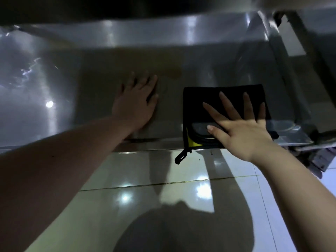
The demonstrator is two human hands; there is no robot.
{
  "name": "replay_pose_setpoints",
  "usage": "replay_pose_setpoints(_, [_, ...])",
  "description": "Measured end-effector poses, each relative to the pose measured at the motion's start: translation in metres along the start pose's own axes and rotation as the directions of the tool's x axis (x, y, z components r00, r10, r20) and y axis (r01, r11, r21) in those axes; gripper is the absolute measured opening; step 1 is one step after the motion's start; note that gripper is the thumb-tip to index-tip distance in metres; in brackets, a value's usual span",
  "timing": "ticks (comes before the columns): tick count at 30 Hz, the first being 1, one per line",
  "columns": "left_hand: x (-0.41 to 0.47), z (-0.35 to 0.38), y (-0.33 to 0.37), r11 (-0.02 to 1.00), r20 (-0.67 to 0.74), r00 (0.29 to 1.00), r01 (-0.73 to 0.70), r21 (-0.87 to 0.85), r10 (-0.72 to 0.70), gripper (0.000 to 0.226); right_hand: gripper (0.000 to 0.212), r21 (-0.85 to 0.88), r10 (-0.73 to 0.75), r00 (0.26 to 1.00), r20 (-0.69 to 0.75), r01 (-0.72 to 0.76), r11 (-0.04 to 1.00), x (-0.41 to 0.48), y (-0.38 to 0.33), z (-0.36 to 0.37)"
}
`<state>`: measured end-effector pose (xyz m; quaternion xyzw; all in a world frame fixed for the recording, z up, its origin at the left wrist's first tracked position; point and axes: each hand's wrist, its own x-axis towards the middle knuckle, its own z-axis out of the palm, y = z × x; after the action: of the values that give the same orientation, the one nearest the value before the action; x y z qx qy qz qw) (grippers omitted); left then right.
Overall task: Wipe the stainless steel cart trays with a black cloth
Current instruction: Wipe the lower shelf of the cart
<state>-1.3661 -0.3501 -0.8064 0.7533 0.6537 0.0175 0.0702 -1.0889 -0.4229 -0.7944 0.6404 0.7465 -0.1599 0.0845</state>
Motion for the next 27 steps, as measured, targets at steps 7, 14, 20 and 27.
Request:
replay_pose_setpoints(7, [-0.002,0.006,-0.031,0.995,0.011,0.998,0.065,0.074,-0.066,0.055,0.058,-0.017,-0.079,0.997,0.003,0.079,0.997,0.005,-0.045,0.004])
replay_pose_setpoints(14, [-0.004,0.009,-0.031,0.993,-0.025,0.995,0.096,0.062,-0.094,0.058,0.058,-0.049,-0.086,0.994,-0.060,0.083,0.995,0.136,-0.087,-0.029])
replay_pose_setpoints(20, [-0.003,0.011,-0.034,0.994,-0.025,0.994,0.106,0.039,-0.105,0.057,0.061,-0.004,-0.020,0.999,-0.029,0.019,1.000,0.189,-0.084,-0.047])
replay_pose_setpoints(27, [0.000,0.011,-0.031,0.993,-0.025,0.993,0.115,0.040,-0.114,0.056,0.060,-0.008,-0.138,0.989,-0.060,0.138,0.990,0.035,-0.094,0.010])
